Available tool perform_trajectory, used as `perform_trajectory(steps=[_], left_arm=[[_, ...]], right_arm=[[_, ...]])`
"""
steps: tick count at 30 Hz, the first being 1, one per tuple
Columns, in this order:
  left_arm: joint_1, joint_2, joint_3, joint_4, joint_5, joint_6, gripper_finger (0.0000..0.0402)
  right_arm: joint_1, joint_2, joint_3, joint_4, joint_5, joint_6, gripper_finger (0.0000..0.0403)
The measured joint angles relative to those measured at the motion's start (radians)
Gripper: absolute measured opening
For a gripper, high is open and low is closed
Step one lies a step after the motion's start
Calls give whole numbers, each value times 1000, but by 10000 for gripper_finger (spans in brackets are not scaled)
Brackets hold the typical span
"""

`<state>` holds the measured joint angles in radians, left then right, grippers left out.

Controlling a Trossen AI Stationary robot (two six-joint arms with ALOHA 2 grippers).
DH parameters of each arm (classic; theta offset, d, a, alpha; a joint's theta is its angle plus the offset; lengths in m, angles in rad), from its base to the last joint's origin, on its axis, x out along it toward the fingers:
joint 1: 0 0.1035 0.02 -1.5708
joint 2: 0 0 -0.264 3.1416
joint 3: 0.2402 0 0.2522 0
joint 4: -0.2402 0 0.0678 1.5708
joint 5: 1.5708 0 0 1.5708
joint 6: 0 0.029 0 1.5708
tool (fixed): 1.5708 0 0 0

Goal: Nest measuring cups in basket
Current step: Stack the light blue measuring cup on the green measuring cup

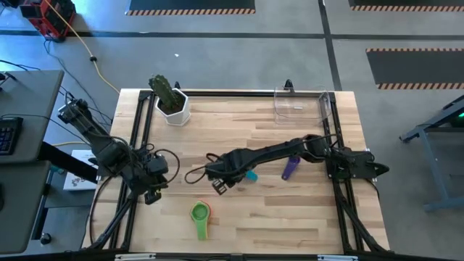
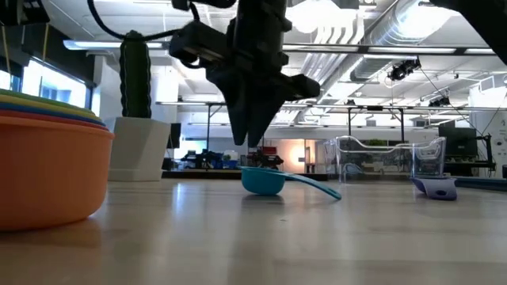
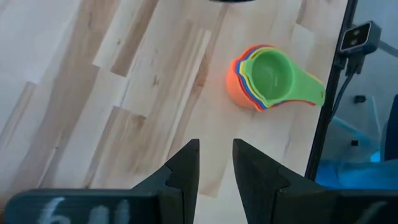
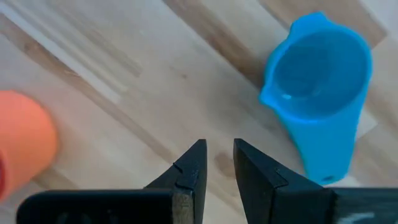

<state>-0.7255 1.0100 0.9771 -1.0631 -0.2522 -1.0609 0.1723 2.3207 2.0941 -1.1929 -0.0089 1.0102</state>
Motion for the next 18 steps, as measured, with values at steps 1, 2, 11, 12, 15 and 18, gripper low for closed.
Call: perform_trajectory(steps=[1, 2, 11, 12, 15, 18], left_arm=[[1, -5, 0, -5, -3, 0, 87], [3, -10, 0, -12, -5, 0, 87], [14, -23, 0, -49, -30, 9, 87], [14, -23, 0, -48, -30, 18, 87], [14, -23, 0, -48, -30, 25, 87], [14, -23, 0, -48, -30, 25, 87]], right_arm=[[-5, 0, 0, -7, 0, -22, 71], [-10, 0, 0, -11, 1, -40, 72], [-45, 1, 0, -12, 43, -138, 131], [-50, 2, 0, -12, 49, -144, 138], [-62, 16, 0, -7, 52, -170, 154], [-74, 32, 0, -6, 49, -181, 158]])
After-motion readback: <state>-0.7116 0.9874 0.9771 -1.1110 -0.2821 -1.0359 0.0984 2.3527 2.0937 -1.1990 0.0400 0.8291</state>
